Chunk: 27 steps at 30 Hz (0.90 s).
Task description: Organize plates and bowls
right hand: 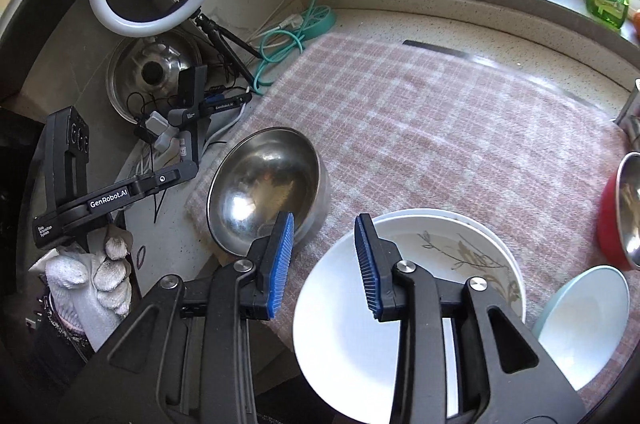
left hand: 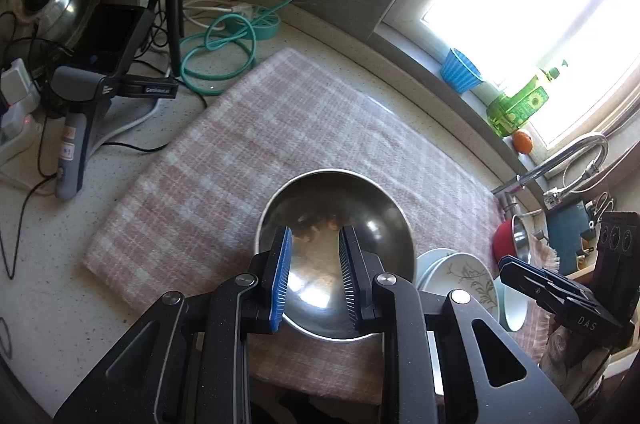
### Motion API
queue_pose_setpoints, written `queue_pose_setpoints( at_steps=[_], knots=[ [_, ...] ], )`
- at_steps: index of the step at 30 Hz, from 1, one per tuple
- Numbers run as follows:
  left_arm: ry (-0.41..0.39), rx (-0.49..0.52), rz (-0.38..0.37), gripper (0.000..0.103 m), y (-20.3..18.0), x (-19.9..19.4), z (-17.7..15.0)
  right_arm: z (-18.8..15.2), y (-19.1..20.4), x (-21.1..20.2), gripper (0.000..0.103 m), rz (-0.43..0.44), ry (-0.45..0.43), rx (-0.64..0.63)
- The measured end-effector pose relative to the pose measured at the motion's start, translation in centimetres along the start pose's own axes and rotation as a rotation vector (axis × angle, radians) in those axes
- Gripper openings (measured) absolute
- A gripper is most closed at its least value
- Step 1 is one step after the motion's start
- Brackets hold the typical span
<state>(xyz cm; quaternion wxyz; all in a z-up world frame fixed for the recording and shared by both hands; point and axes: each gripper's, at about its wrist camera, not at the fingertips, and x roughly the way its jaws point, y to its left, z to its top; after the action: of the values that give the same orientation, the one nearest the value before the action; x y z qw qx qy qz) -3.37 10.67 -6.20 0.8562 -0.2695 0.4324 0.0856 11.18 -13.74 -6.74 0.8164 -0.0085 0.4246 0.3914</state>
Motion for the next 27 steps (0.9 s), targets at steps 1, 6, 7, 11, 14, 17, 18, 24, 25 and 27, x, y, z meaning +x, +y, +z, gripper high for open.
queue_pose_setpoints(
  at_steps=[1,6,7,11,14,17,18,24,25,27],
  knots=[
    [-0.003,0.005,-0.011,0.022,-0.5,0.0,0.0,-0.2,-0.5,-0.8,0.033,-0.008,-0.013,0.007],
    [0.005,0.041,-0.069,0.022,-3.8,0.8,-0.2,-1.0,-3.4,-4.4,0.033,-0.05,-0.073,0.07],
    [0.009,0.05,-0.08,0.022,-4.4,1.0,-0.2,-1.2,-4.2,-5.1,0.033,-0.058,-0.084,0.086],
    [0.03,0.096,-0.116,0.022,-7.3,2.1,-0.6,-2.1,-7.3,-7.8,0.033,-0.109,-0.12,0.143],
    [0.048,0.123,-0.143,0.022,-9.4,3.1,-0.8,-2.7,-9.7,-9.4,0.033,-0.151,-0.135,0.184],
    [0.067,0.153,-0.163,0.022,-11.4,4.3,-1.1,-3.2,-12.5,-10.7,0.033,-0.183,-0.147,0.228],
    [0.074,0.162,-0.17,0.022,-12.2,4.7,-1.2,-3.3,-13.5,-11.0,0.033,-0.192,-0.15,0.243],
    [0.12,0.229,-0.206,0.022,-16.9,7.3,-1.9,-4.1,-18.8,-12.3,0.033,-0.271,-0.155,0.312],
    [0.129,0.239,-0.212,0.022,-17.8,7.9,-2.1,-4.4,-19.9,-12.4,0.033,-0.28,-0.153,0.327],
    [0.153,0.256,-0.234,0.022,-19.4,9.0,-2.3,-4.7,-21.8,-12.4,0.033,-0.29,-0.146,0.353]
  ],
)
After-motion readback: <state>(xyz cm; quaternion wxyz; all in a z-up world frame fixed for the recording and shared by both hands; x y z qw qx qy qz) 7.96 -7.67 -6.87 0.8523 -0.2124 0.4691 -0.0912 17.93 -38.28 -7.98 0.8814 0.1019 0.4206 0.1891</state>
